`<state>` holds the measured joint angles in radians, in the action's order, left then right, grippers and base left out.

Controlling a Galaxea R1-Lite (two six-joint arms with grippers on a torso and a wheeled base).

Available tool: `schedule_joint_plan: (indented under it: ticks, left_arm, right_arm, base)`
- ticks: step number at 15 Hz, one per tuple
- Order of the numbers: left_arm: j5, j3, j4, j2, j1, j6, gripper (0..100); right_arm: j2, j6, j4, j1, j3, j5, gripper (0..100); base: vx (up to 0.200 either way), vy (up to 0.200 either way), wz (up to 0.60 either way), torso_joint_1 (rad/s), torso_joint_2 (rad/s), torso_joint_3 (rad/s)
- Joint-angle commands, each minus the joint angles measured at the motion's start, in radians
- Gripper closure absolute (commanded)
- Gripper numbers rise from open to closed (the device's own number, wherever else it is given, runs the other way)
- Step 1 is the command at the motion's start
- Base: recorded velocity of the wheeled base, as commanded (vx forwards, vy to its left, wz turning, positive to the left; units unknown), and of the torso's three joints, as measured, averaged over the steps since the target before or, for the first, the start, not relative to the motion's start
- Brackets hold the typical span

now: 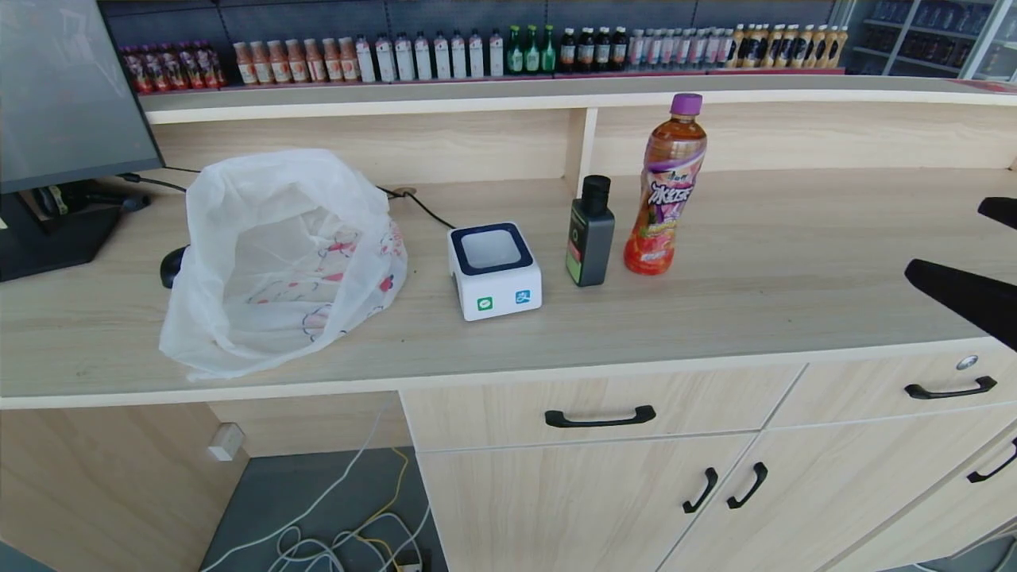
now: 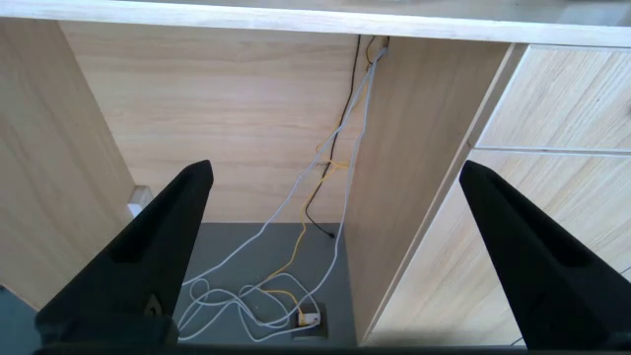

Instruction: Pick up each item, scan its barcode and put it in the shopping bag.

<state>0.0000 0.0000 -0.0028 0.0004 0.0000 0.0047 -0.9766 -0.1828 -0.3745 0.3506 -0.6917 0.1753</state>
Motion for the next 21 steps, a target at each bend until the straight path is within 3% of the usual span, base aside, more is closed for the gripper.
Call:
schedule_joint_plan:
  ticks: [1, 5, 13, 21]
  left_arm:
    - [0.000, 0.000, 0.000, 0.000, 0.000, 0.000, 0]
    - [0.000, 0.000, 0.000, 0.000, 0.000, 0.000, 0]
    - [0.000, 0.000, 0.000, 0.000, 0.000, 0.000, 0]
    - [0.000, 0.000, 0.000, 0.000, 0.000, 0.000, 0]
  right_arm:
    - [-0.171, 0.000, -0.086, 0.106, -0.002, 0.000, 0]
    - [-0.372, -0.001, -0.304, 0.228, -0.012, -0.002, 0]
    - [-0.577, 0.002, -0.403, 0.249, -0.137, -0.243, 0]
    - [-0.840, 0.049, -0.801, 0.252, -0.144, -0.330, 0]
  base:
    - [0.000, 0.000, 0.00, 0.000, 0.00, 0.000]
    - [0.000, 0.000, 0.00, 0.000, 0.00, 0.000]
    - [0.000, 0.000, 0.00, 0.000, 0.00, 0.000]
    - [0.000, 0.000, 0.00, 0.000, 0.00, 0.000]
